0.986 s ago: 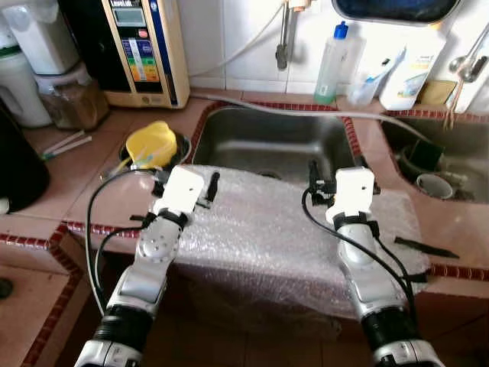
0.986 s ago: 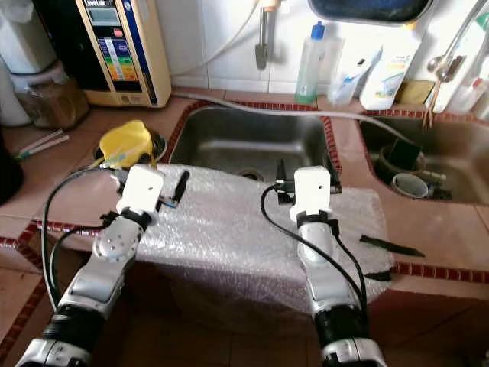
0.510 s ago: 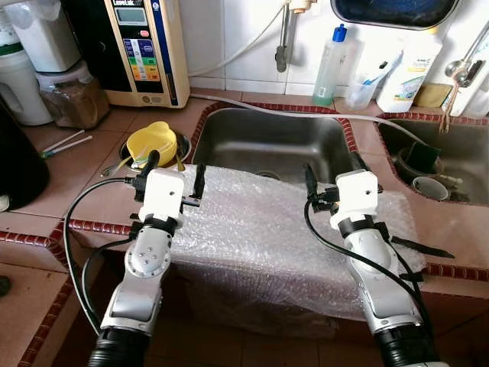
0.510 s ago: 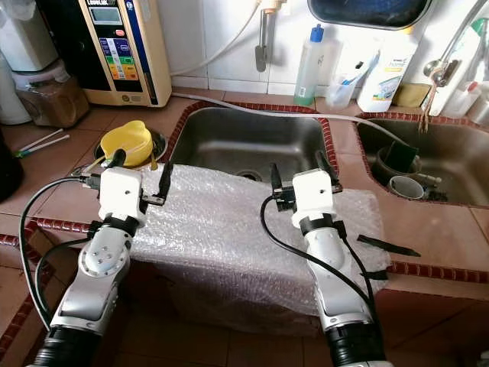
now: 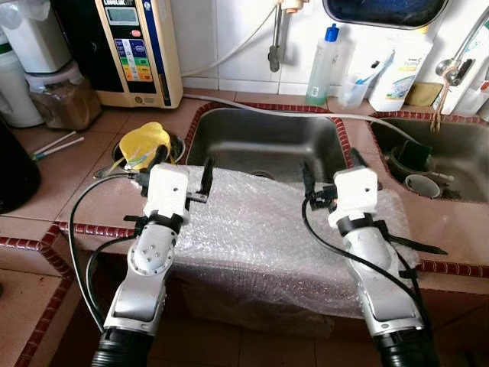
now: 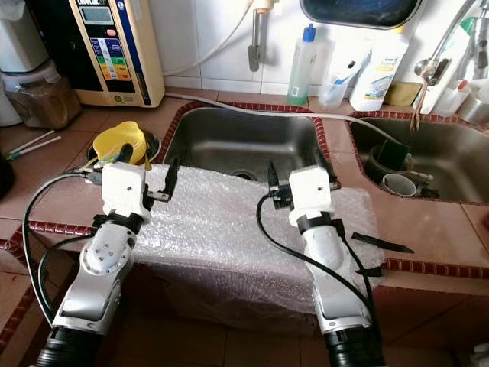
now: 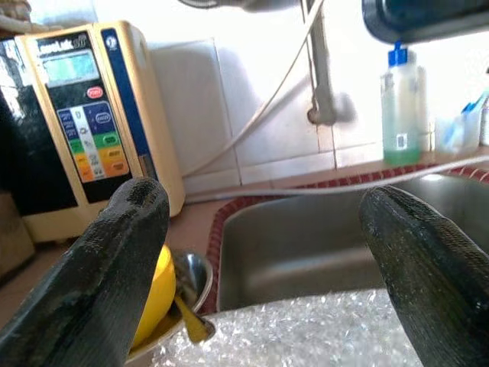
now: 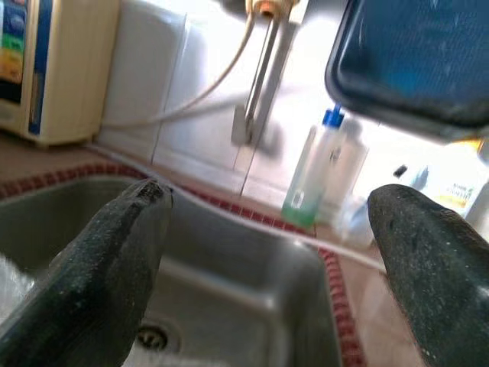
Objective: Kitchen organization
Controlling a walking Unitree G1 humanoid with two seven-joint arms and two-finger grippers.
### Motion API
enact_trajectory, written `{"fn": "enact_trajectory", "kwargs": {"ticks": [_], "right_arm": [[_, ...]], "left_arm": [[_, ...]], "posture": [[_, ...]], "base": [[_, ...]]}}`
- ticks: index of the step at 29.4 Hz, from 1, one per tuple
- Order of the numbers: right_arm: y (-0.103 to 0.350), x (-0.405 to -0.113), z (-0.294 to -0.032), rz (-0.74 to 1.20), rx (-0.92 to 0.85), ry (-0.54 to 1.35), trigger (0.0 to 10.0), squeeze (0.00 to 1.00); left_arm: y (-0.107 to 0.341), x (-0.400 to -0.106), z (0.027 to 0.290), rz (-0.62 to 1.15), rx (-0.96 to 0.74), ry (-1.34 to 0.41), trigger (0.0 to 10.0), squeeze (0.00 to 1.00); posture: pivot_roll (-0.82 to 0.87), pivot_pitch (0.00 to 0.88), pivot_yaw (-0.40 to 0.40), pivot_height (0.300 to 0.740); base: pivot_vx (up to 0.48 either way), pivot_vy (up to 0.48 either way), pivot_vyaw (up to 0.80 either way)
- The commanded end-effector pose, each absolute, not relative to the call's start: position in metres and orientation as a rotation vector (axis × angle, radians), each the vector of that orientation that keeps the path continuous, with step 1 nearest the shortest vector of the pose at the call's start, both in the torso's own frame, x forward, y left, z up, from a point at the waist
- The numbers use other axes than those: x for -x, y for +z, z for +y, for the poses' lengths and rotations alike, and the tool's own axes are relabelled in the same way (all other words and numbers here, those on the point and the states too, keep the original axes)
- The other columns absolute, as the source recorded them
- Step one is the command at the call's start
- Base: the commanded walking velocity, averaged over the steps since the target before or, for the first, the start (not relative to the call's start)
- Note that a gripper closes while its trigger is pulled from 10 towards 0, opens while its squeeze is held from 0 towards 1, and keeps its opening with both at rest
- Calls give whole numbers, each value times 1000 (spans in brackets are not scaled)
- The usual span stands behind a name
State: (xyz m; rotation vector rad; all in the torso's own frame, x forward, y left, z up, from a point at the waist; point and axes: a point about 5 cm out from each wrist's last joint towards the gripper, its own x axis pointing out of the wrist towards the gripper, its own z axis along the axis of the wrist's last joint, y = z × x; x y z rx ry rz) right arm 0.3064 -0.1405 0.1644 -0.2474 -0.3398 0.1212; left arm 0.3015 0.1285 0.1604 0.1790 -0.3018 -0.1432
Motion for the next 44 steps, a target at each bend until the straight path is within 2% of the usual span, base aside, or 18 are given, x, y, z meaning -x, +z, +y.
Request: {"fn": "enact_trajectory", "kwargs": {"ticks": [1,8,44], "right_arm": [[167,-305,-142,-344,253,116,10000,0],[163,-302,-143,-325,267,123,10000,0],[161,-300,-140,-306,289,131,10000,0]], "left_arm": [[162,-299,129,-303,-170,-153,10000,0],[163,-297,123,-305,-128,-181,10000,0],[157,-295,118,-261,-118,-215,10000,0]], "posture": [[64,0,-9,740],[57,0,-12,740],[49,0,-13,740]], "base": [[0,0,0],[103,0,0],[277,0,0]]}}
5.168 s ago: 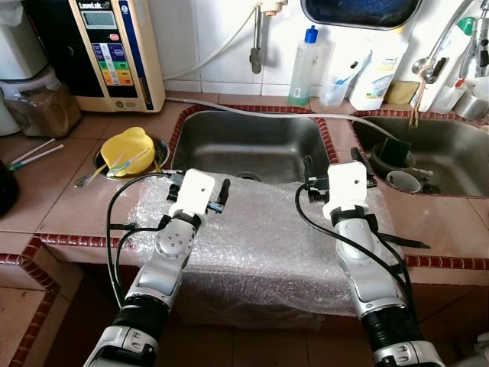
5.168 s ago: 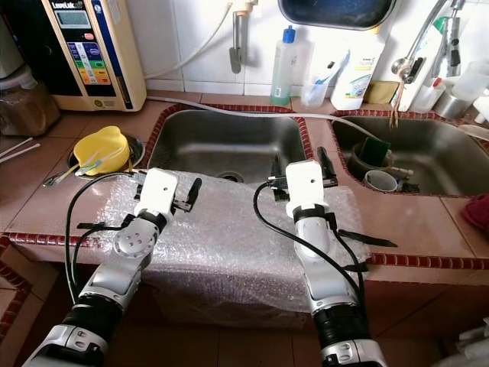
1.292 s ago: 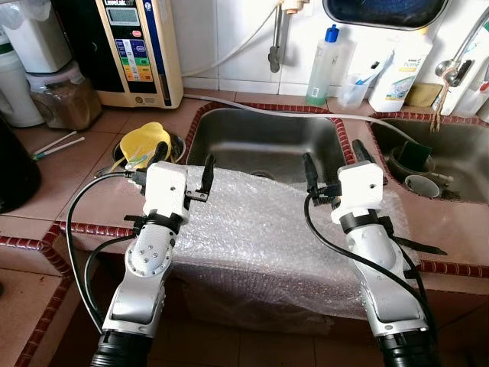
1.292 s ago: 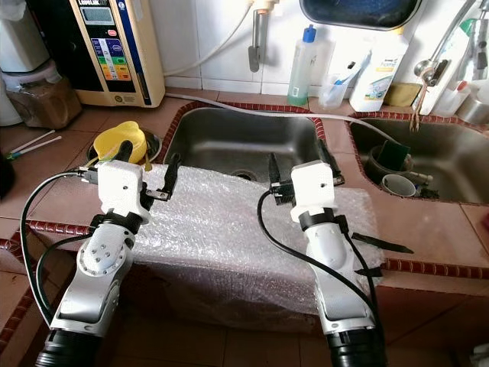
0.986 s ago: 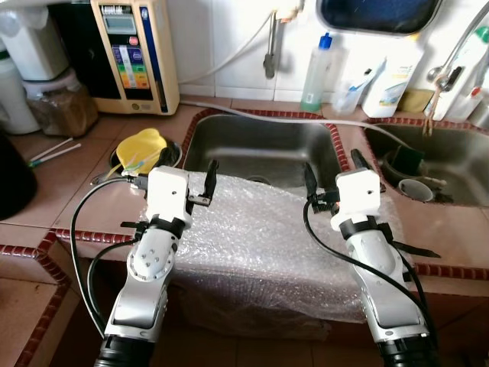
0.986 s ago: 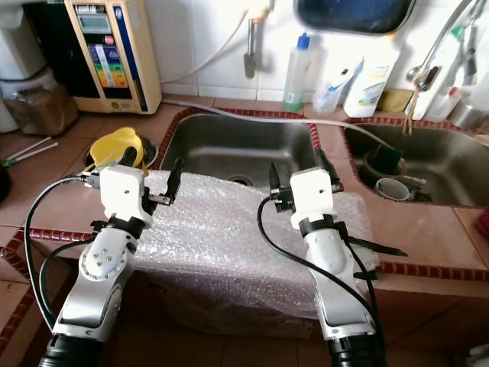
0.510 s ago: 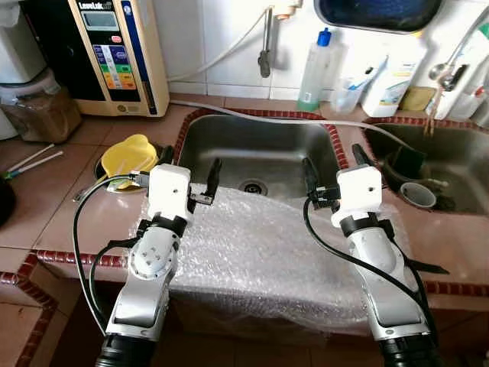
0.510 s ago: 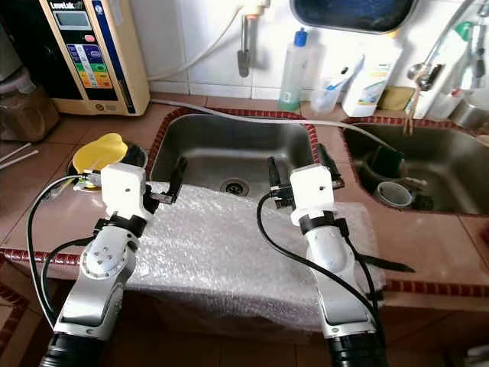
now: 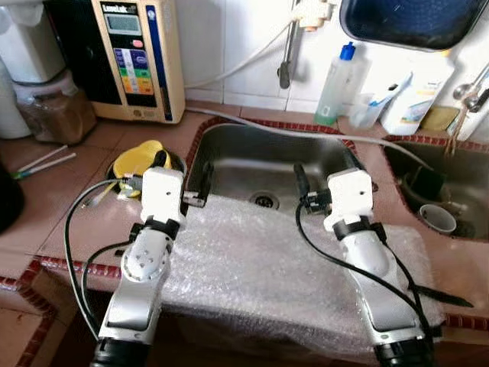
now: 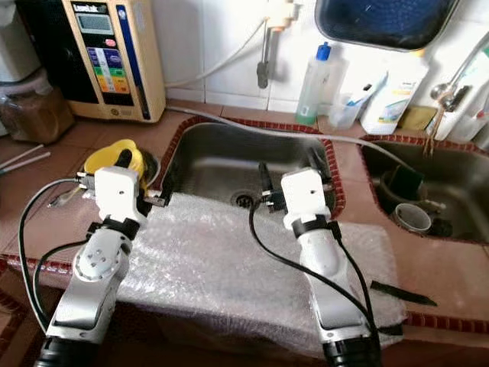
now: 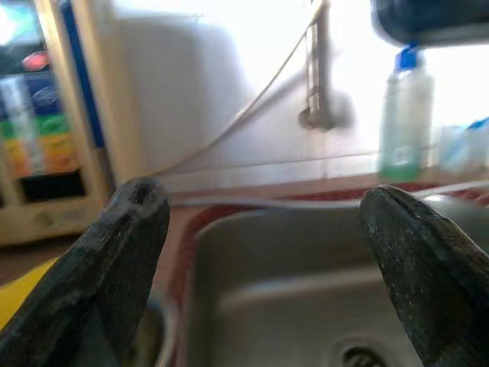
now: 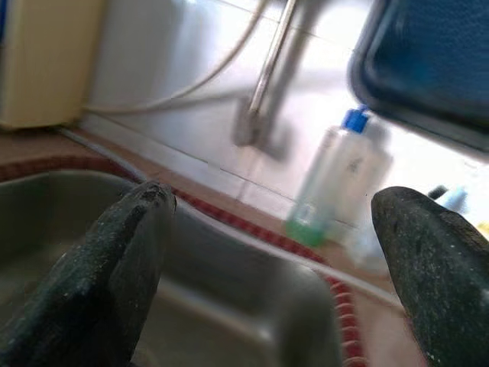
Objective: Kitchen organization
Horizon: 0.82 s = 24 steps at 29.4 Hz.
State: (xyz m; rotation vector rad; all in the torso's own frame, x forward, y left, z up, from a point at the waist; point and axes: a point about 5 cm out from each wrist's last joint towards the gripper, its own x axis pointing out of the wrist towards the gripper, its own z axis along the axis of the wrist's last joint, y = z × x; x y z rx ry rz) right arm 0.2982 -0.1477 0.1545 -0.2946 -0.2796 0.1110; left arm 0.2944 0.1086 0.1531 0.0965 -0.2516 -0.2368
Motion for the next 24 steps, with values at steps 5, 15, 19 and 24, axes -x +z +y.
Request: {"fn": "enact_trajectory", "kwargs": {"ticks": [5,15,19,24], "right_arm": [[160,-300,-140,-302,292,133,10000,0],[159,-301,-139,-298,292,130,10000,0],[159,-301,-138,-300,298,129,10000,0],[159,-301,-138,-299,294,128,10000,0]], "left_arm": [[157,-295,116,-267,-109,-212,10000,0],[155,-298,117,-253,-152,-197,10000,0],[155,-298,116,-256,-158,-198,10000,0],[154,-298,117,-247,-145,-198,10000,0]], "posture": [[50,0,-12,740],[51,0,-9,740],[50,0,-7,740],[51,0,-5,740]], "base": [[166,0,0],[0,0,0],[0,0,0],[0,-329,0]]}}
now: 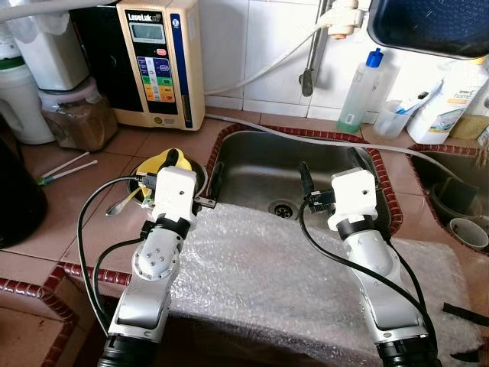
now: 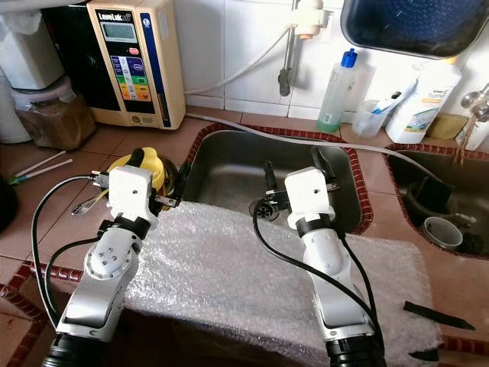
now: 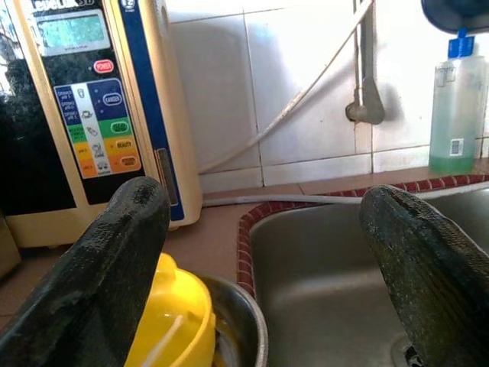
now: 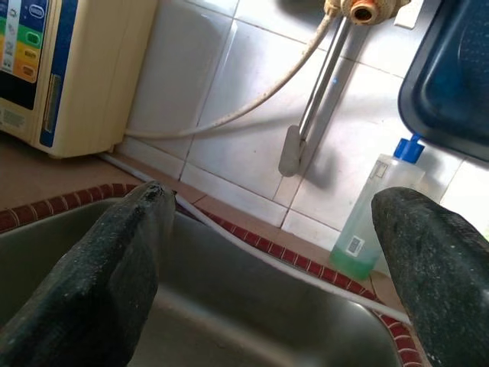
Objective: Kitchen organization
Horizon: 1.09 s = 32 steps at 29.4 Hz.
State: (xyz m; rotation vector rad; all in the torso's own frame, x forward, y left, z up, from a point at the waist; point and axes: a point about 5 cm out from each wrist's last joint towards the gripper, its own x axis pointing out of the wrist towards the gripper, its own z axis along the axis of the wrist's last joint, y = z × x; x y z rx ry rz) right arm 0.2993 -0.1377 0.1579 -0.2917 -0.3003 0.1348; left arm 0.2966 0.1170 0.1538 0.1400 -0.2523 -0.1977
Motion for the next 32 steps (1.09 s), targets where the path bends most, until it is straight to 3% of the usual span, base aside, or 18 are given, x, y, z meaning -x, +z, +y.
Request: {"fn": "enact_trajectory", "kwargs": {"ticks": [1,12,21,32], "right_arm": [[159,-301,-138,-299,294,128,10000,0],[157,-300,-137,-295,296,125,10000,0],[155,-300,-138,-293,309,123,10000,0],[156,-303,-135,-299,324,134,10000,0]], "left_arm": [[154,-298,117,-246,-144,-196,10000,0],[153,-299,118,-237,-151,-198,10000,0],[153,-301,124,-240,-164,-128,10000,0],[154,-304,130,-247,-209,-61,10000,0]], "posture": [[51,0,-5,740],[52,0,-1,740],[55,0,-5,740],[61,0,-10,740]], "base": [[0,-424,0],[0,-414,0],[0,0,0],[0,0,795]]}}
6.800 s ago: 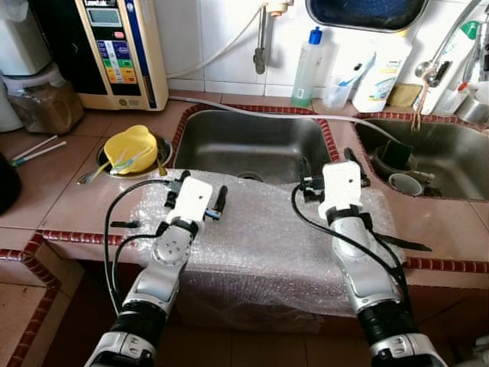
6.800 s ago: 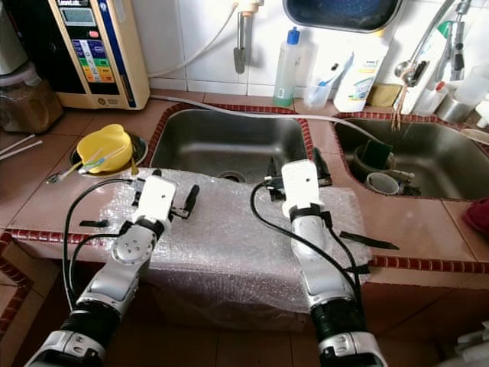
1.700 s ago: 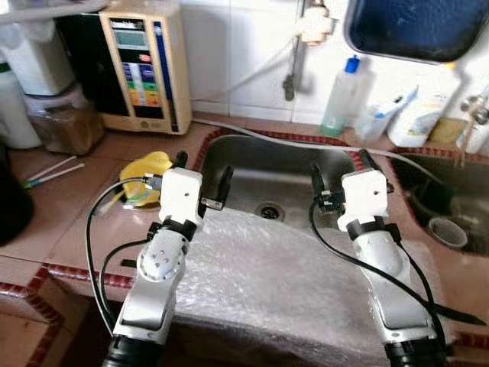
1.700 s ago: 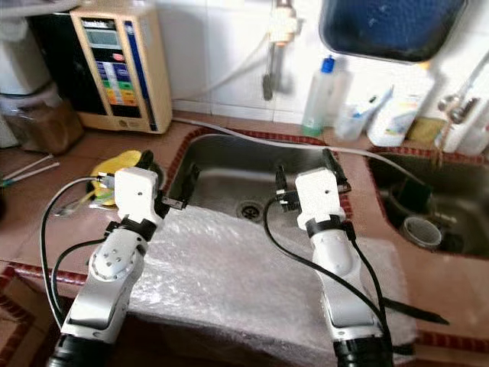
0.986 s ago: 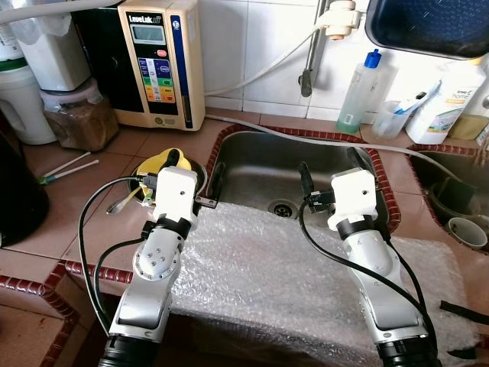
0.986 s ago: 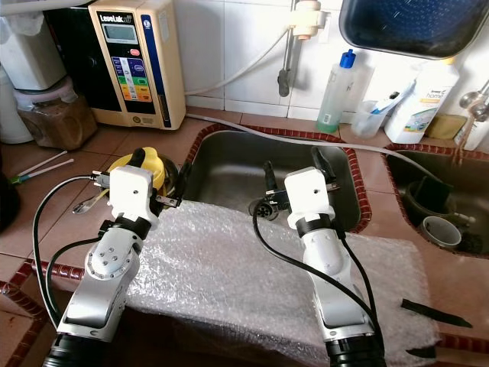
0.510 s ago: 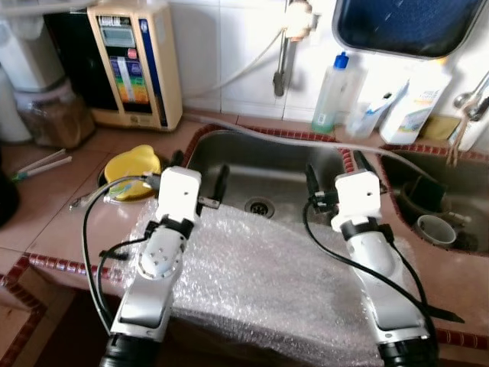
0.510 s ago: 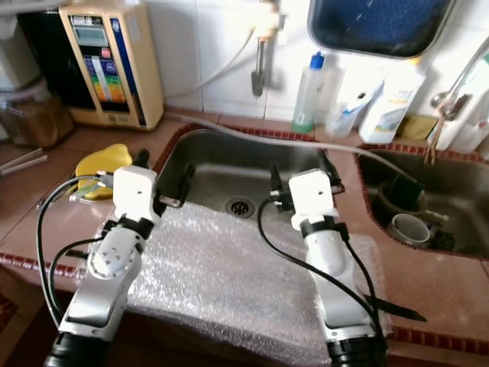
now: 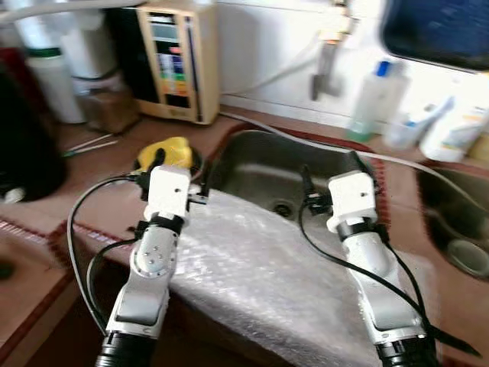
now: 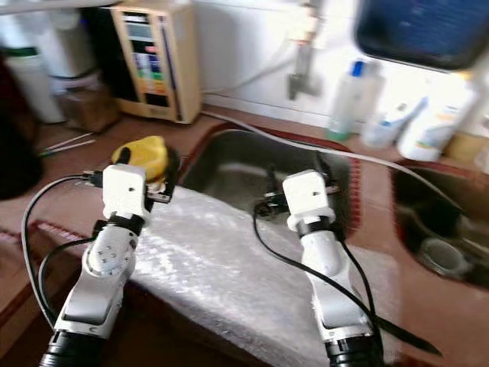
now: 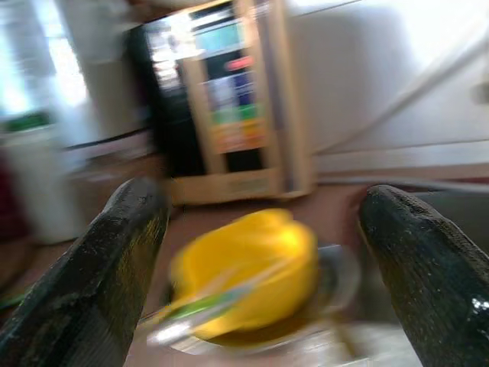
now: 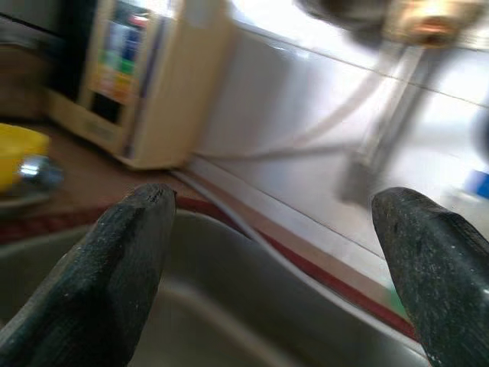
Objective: Kitchen organization
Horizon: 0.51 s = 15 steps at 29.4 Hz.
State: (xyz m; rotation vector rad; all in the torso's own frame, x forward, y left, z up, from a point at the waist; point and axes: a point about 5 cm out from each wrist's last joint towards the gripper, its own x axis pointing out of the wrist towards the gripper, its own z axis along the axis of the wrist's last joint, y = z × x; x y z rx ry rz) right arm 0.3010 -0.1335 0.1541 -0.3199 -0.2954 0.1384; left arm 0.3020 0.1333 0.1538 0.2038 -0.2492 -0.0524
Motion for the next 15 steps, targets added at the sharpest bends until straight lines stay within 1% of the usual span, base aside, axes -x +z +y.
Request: {"fn": "enact_trajectory", "kwargs": {"ticks": [1,7,11,15], "right_arm": [[156,-304,-135,-299,324,134,10000,0],[157,-305,-134,-305,319,140,10000,0],[157,-306,-133,-308,315,148,10000,0],[154,-306,-129,-276,286,196,10000,0]], "left_arm": [[154,-304,129,-248,-209,-61,10000,0],[152,-306,130,-237,-202,-52,10000,0],[150,-308,131,-218,-199,-48,10000,0],[143,-311,132,-175,-186,-59,10000,0]], "posture": [[61,0,-10,740],[57,0,-12,740],[58,0,-15,740],[57,0,-16,740]], "base": [[0,0,794],[0,0,768],[0,0,609],[0,0,0]]}}
